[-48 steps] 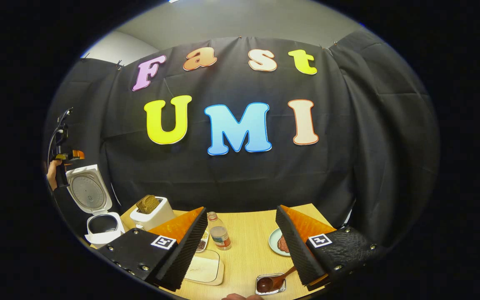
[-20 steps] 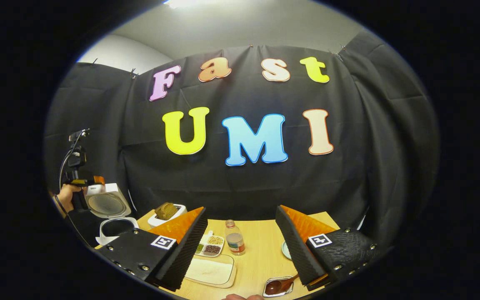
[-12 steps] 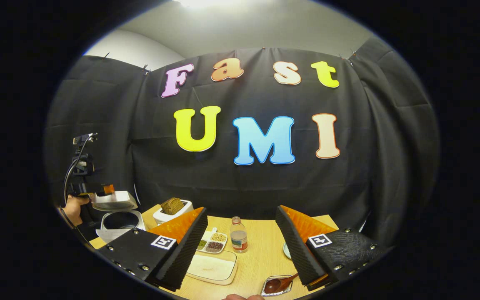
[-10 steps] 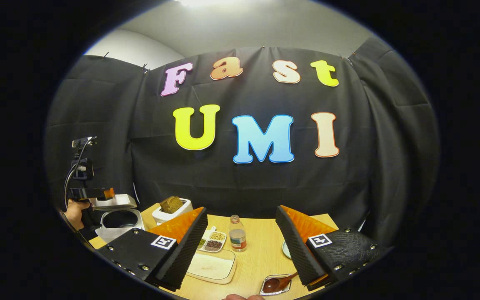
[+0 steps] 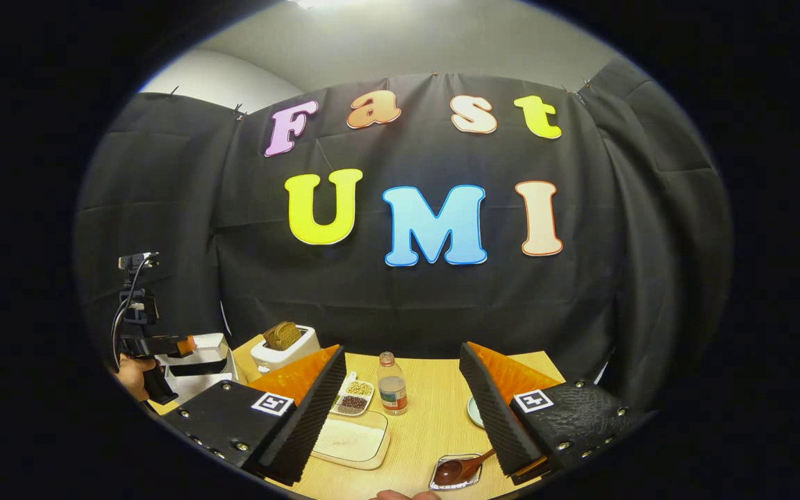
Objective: Close the left gripper, press the button to open the rice cooker; take a wooden spoon from the chopstick holder with the right hand, scoop a spoonful of rice and pour it into the rice cooker, then put the wooden spoon back into the chopstick holder.
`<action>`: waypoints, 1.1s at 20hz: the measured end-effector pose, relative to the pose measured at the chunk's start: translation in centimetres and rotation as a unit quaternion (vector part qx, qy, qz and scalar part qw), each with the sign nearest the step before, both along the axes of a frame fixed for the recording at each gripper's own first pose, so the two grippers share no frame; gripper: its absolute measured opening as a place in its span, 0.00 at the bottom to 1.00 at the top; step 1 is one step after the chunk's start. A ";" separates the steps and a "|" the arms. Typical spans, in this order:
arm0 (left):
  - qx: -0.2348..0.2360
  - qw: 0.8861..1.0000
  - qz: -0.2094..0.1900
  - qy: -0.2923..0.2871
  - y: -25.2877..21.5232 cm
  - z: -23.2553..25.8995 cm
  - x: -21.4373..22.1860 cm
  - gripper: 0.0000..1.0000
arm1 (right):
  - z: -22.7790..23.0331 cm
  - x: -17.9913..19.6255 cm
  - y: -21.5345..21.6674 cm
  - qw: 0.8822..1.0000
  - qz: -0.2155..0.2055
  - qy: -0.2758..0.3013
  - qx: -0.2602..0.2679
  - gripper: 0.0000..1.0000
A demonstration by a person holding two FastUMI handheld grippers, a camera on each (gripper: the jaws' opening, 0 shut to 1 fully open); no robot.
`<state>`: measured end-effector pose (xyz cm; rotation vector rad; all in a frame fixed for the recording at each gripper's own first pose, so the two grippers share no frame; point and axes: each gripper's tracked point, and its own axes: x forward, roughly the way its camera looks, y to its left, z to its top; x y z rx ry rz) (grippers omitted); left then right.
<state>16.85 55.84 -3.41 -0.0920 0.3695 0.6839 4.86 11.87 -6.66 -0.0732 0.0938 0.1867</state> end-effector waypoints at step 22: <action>-0.037 0.996 -0.013 0.082 -1.0 -5.5 -0.7 0.96 | -1.0 -1.7 -0.3 1.000 -0.014 0.013 0.012 0.99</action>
